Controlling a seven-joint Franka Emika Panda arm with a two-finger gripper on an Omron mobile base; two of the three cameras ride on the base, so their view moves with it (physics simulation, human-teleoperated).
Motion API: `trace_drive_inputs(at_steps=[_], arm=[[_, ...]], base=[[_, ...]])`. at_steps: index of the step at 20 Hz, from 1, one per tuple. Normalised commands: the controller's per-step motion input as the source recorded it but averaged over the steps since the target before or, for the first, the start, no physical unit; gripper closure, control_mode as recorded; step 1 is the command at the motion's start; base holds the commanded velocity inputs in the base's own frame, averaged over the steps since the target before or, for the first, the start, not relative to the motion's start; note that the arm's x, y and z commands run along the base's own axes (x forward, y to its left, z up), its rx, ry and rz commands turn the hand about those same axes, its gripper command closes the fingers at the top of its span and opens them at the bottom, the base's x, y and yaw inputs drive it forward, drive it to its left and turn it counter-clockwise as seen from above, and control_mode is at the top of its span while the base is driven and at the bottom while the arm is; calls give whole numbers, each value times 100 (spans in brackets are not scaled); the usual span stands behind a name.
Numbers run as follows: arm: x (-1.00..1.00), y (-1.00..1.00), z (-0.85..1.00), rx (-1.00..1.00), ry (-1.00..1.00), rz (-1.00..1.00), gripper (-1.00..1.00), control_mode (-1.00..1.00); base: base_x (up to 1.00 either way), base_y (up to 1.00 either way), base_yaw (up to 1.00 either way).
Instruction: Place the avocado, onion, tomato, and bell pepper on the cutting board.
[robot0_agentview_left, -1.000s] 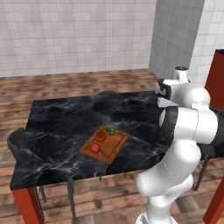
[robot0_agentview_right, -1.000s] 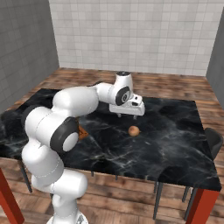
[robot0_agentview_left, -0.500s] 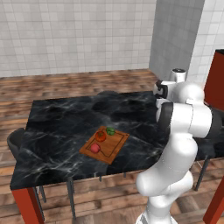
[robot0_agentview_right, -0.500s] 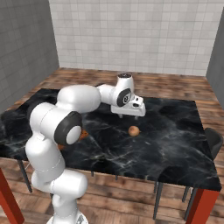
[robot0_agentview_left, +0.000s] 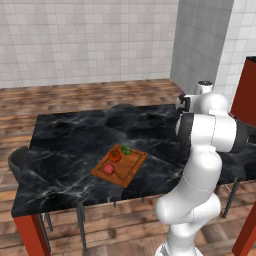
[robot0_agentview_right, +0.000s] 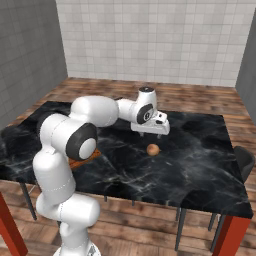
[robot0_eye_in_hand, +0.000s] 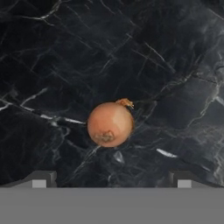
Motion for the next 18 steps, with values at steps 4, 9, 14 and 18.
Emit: trace_drive_inputs(at_steps=[4, 9, 14, 18], arm=[[19, -11, -18, 0, 0, 0, -100, -100], [19, -5, -20, 0, 0, 0, -100, -100], [11, -6, -15, 0, 0, 0, -100, -100], [0, -9, -5, 0, 0, 0, -100, -100]], base=[[0, 0, 0], [0, 0, 0], [0, 0, 0], [0, 0, 0]])
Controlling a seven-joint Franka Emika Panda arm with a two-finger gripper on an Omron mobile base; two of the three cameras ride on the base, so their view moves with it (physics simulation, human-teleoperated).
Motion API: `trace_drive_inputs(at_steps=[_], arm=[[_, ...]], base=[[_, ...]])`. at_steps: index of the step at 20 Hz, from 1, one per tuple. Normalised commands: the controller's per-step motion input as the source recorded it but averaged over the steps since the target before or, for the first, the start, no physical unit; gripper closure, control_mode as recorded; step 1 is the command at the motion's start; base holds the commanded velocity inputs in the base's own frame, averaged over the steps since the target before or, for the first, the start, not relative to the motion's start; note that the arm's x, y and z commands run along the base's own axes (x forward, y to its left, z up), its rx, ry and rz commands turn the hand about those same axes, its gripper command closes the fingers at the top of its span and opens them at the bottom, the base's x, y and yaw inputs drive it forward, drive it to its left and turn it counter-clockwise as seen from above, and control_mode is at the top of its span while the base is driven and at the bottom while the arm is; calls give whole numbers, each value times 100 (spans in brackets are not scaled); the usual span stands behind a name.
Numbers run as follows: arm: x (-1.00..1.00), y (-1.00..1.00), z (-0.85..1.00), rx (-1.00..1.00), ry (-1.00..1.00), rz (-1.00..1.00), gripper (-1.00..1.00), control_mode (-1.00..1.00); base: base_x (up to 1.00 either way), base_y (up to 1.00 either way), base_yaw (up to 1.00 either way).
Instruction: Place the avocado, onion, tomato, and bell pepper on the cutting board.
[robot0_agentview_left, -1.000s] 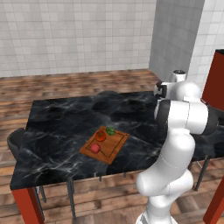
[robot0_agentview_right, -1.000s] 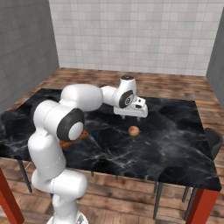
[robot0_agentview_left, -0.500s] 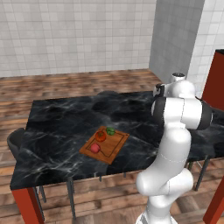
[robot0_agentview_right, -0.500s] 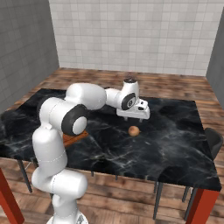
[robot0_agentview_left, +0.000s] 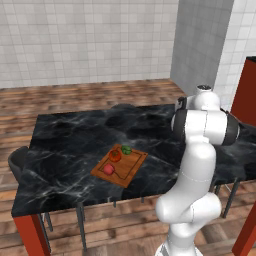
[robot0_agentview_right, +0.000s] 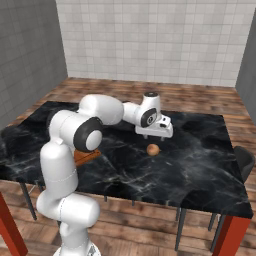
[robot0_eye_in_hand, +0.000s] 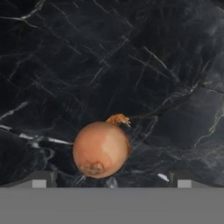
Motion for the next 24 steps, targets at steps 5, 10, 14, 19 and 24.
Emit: trace_drive_inputs(at_steps=[5, 10, 14, 19, 24], arm=[[0, -1, -6, 0, 0, 0, -100, -100], [0, 0, -14, 0, 0, 0, -100, -100], [-1, 0, -17, 0, 0, 0, -100, -100], [0, 0, -19, 0, 0, 0, -100, -100], [0, 0, -18, 0, 0, 0, -100, -100]], base=[[0, 0, 0], [0, 0, 0], [0, 0, 0], [0, 0, 0], [0, 0, 0]])
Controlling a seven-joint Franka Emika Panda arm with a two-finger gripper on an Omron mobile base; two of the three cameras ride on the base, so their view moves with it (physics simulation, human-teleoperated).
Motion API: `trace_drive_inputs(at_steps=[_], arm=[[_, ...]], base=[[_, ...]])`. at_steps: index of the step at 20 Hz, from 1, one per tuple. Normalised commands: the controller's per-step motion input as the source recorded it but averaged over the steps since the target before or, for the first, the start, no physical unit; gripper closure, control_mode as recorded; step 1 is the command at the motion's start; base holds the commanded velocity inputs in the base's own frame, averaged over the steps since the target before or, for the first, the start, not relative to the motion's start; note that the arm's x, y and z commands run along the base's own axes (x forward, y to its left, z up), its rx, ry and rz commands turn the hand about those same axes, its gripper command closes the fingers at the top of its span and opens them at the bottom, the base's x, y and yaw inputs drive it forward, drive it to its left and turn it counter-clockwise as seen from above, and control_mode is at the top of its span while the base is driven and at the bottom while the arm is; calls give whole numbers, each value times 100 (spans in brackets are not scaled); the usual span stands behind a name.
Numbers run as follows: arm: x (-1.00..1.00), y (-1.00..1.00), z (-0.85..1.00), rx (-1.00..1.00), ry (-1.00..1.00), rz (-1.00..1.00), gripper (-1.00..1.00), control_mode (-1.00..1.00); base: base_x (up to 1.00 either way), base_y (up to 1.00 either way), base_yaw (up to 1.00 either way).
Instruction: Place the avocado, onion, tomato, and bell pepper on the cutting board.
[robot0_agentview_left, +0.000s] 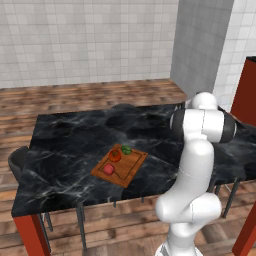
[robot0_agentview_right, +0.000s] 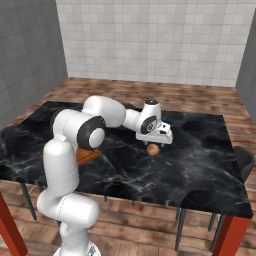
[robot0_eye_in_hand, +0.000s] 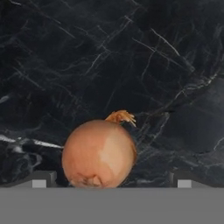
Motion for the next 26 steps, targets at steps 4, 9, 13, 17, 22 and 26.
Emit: trace_drive_inputs(at_steps=[4, 9, 13, 17, 22, 26], arm=[[0, 0, -14, 0, 0, 0, -100, -100], [-1, 1, -13, 0, 0, 0, -100, -100], [0, 5, -14, 0, 0, 0, -100, -100], [0, 6, -18, 0, 0, 0, -100, -100], [0, 4, -19, 0, 0, 0, -100, -100], [0, 4, -20, 0, 0, 0, 100, -100]], base=[[0, 0, 0], [0, 0, 0], [0, 0, 0], [0, 0, 0], [0, 0, 0], [0, 0, 0]])
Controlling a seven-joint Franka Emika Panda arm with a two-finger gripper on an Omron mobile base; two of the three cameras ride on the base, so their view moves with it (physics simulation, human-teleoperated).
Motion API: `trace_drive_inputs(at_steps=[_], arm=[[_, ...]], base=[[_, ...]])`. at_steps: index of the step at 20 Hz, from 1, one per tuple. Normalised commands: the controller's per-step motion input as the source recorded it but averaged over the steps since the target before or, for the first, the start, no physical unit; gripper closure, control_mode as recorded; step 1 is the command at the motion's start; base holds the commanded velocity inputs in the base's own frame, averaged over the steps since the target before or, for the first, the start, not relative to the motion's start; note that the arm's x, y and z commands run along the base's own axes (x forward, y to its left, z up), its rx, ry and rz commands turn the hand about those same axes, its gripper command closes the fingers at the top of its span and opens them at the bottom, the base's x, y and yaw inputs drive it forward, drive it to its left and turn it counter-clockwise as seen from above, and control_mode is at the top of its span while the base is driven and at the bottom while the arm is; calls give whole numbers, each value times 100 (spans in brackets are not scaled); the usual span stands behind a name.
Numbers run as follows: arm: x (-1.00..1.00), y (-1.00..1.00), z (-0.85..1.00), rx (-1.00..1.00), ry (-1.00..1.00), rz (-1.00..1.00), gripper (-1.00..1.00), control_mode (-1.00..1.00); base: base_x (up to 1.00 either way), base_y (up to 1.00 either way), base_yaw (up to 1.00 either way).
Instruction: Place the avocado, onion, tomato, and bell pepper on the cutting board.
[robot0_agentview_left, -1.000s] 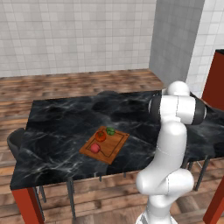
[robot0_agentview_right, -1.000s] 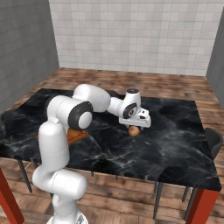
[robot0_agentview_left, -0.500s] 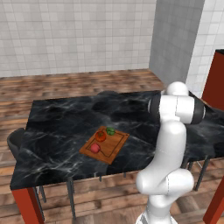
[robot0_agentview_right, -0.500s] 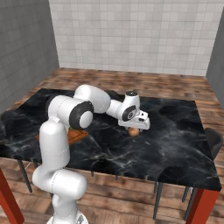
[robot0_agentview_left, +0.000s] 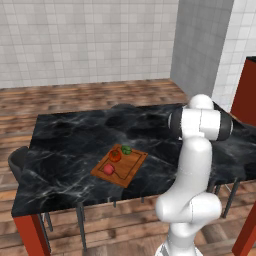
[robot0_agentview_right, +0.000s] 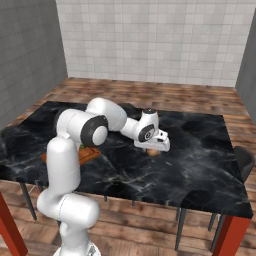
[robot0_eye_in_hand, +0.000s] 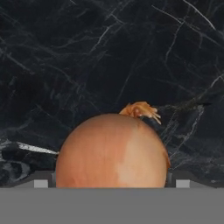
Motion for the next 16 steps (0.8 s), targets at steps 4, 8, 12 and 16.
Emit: trace_drive_inputs(at_steps=[4, 8, 12, 16], arm=[[0, 8, -18, 0, 0, 0, 100, -100], [-2, 0, 0, 0, 0, 0, 100, -100], [-10, 6, 19, 0, -7, 0, 100, -100], [-16, 22, 38, 0, -11, 2, 100, -100]], base=[[0, 0, 0], [0, 0, 0], [0, 0, 0], [0, 0, 0]])
